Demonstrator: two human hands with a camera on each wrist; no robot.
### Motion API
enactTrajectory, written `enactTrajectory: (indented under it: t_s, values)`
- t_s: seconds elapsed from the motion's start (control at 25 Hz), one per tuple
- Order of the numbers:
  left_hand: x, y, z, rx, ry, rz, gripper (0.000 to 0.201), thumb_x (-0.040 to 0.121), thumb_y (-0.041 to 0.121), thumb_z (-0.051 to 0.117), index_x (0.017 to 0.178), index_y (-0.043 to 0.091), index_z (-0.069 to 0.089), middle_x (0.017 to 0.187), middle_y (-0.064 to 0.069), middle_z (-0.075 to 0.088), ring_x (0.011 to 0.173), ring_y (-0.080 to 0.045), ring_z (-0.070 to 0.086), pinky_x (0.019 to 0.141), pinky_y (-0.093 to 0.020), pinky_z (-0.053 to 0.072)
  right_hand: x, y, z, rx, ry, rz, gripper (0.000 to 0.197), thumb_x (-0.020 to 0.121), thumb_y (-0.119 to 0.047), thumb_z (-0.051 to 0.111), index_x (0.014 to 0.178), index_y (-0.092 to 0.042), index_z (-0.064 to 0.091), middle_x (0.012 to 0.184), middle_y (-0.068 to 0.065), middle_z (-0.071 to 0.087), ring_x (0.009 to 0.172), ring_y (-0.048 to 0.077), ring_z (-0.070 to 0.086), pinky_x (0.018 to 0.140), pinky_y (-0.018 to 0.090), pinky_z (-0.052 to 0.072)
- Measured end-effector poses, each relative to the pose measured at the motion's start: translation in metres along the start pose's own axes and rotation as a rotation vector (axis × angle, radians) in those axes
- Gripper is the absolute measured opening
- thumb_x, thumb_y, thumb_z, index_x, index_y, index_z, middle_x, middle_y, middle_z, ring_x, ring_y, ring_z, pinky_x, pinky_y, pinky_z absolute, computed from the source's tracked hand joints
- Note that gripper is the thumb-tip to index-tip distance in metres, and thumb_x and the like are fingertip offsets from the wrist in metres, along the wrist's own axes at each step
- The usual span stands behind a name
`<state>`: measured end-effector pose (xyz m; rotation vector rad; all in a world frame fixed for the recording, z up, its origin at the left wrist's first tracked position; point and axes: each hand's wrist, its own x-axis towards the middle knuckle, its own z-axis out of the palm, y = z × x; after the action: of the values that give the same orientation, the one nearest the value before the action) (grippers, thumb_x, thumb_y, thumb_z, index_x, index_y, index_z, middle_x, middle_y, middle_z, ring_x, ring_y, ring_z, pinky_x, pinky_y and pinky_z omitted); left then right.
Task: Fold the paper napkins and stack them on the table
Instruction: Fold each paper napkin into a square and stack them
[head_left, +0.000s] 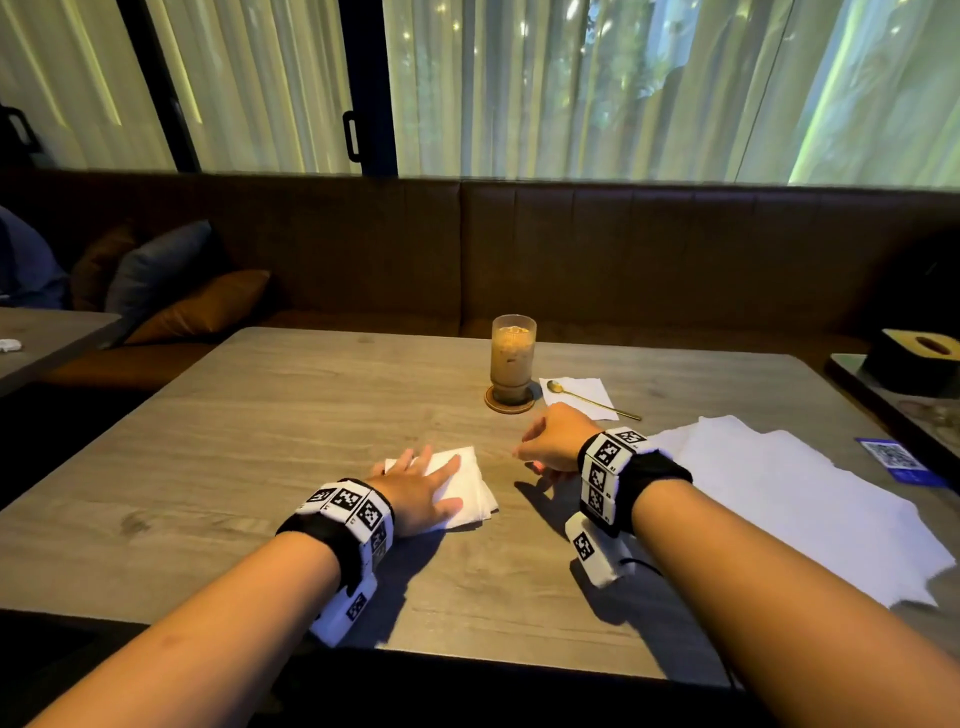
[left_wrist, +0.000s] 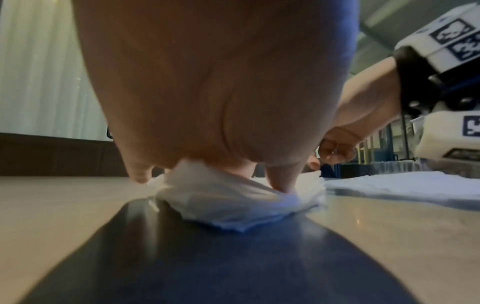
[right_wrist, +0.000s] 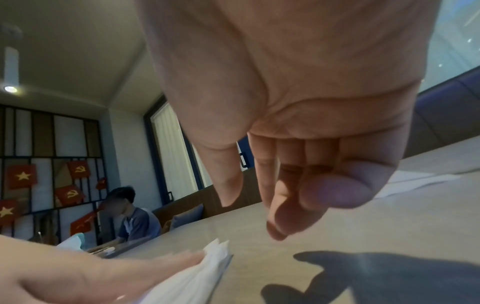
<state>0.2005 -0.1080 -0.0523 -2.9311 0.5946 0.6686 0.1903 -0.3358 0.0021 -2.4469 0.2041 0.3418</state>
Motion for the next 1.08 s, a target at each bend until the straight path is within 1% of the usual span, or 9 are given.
enactTrajectory:
  t_s: [0.08, 0.16, 0.32, 0.44, 0.56, 0.64, 0.76, 0.84, 1.08]
  values:
    - [-0.001, 0.003, 0.003, 0.001, -0.008, -0.02, 0.074, 0.102, 0.065, 0.028, 0.162, 0.041, -0.008, 0.173, -0.007, -0.013, 0.159, -0.031, -0.01, 0.125, -0.056, 0.004, -0.007, 0.013, -0.01, -0.042, -0.006, 0.003, 0.023, 0.092, -0.03, 0.076, 0.102, -0.01, 0.077, 0.086, 0.007, 0.077, 0.072, 0.018, 0.073, 0.063, 0.031, 0.062]
    - [-0.003, 0.004, 0.0, -0.013, 0.024, -0.026, 0.075, 0.102, 0.066, 0.027, 0.162, 0.04, -0.008, 0.173, -0.007, -0.012, 0.159, -0.031, -0.009, 0.126, -0.056, 0.004, -0.017, 0.025, -0.023, -0.096, -0.021, 0.009, 0.021, 0.093, -0.029, 0.074, 0.105, -0.011, 0.077, 0.08, 0.001, 0.074, 0.064, 0.012, 0.068, 0.048, 0.022, 0.052]
    - [-0.007, 0.035, -0.029, 0.032, 0.085, 0.005, 0.072, 0.102, 0.067, 0.026, 0.163, 0.039, 0.002, 0.174, -0.005, -0.005, 0.16, -0.027, -0.003, 0.126, -0.059, -0.001, -0.038, 0.075, -0.067, -0.132, 0.02, 0.096, 0.024, 0.096, -0.023, 0.071, 0.111, -0.004, 0.076, 0.087, 0.007, 0.075, 0.061, 0.013, 0.066, 0.041, 0.017, 0.047]
    - [-0.014, 0.078, -0.054, 0.058, 0.148, 0.093, 0.065, 0.102, 0.065, 0.032, 0.159, 0.035, 0.028, 0.165, 0.0, 0.035, 0.154, -0.024, 0.028, 0.125, -0.059, 0.004, -0.053, 0.125, -0.101, -0.13, 0.109, 0.198, 0.027, 0.097, -0.024, 0.069, 0.116, -0.005, 0.074, 0.095, 0.011, 0.077, 0.065, 0.018, 0.067, 0.051, 0.024, 0.052]
    - [-0.013, 0.121, -0.063, -0.038, 0.178, 0.19, 0.061, 0.1, 0.063, 0.042, 0.153, 0.032, 0.044, 0.148, 0.004, 0.058, 0.137, -0.021, 0.052, 0.12, -0.049, 0.031, -0.066, 0.167, -0.126, -0.141, 0.195, 0.312, 0.033, 0.097, -0.028, 0.07, 0.116, -0.001, 0.073, 0.1, 0.014, 0.075, 0.078, 0.026, 0.068, 0.065, 0.031, 0.055]
    - [-0.011, 0.149, -0.062, -0.131, 0.174, 0.238, 0.06, 0.099, 0.061, 0.048, 0.152, 0.032, 0.044, 0.146, 0.001, 0.06, 0.132, -0.021, 0.056, 0.109, -0.039, 0.045, -0.076, 0.19, -0.139, -0.219, 0.225, 0.385, 0.038, 0.099, -0.034, 0.065, 0.118, -0.001, 0.071, 0.113, 0.014, 0.071, 0.105, 0.032, 0.068, 0.087, 0.038, 0.056]
    - [-0.005, 0.188, -0.058, -0.22, 0.135, 0.3, 0.06, 0.1, 0.056, 0.053, 0.153, 0.031, 0.043, 0.146, 0.002, 0.059, 0.13, -0.019, 0.057, 0.101, -0.031, 0.046, -0.086, 0.223, -0.147, -0.227, 0.293, 0.443, 0.05, 0.098, -0.037, 0.066, 0.139, -0.008, 0.06, 0.145, 0.01, 0.058, 0.132, 0.029, 0.056, 0.111, 0.039, 0.046]
    - [0.002, 0.209, -0.051, -0.245, 0.113, 0.318, 0.062, 0.1, 0.055, 0.054, 0.155, 0.03, 0.04, 0.146, 0.002, 0.058, 0.129, -0.02, 0.057, 0.099, -0.029, 0.043, -0.086, 0.243, -0.146, -0.165, 0.318, 0.463, 0.065, 0.093, -0.039, 0.073, 0.149, -0.014, 0.05, 0.154, 0.007, 0.05, 0.139, 0.028, 0.05, 0.117, 0.041, 0.041]
    - [0.048, 0.253, -0.031, -0.435, 0.114, 0.22, 0.079, 0.093, 0.062, 0.056, 0.16, 0.028, 0.03, 0.151, -0.003, 0.054, 0.137, -0.029, 0.052, 0.114, -0.041, 0.042, -0.082, 0.27, -0.138, -0.107, 0.377, 0.487, 0.086, 0.084, -0.044, 0.079, 0.156, -0.02, 0.038, 0.161, 0.007, 0.038, 0.146, 0.03, 0.042, 0.118, 0.046, 0.04]
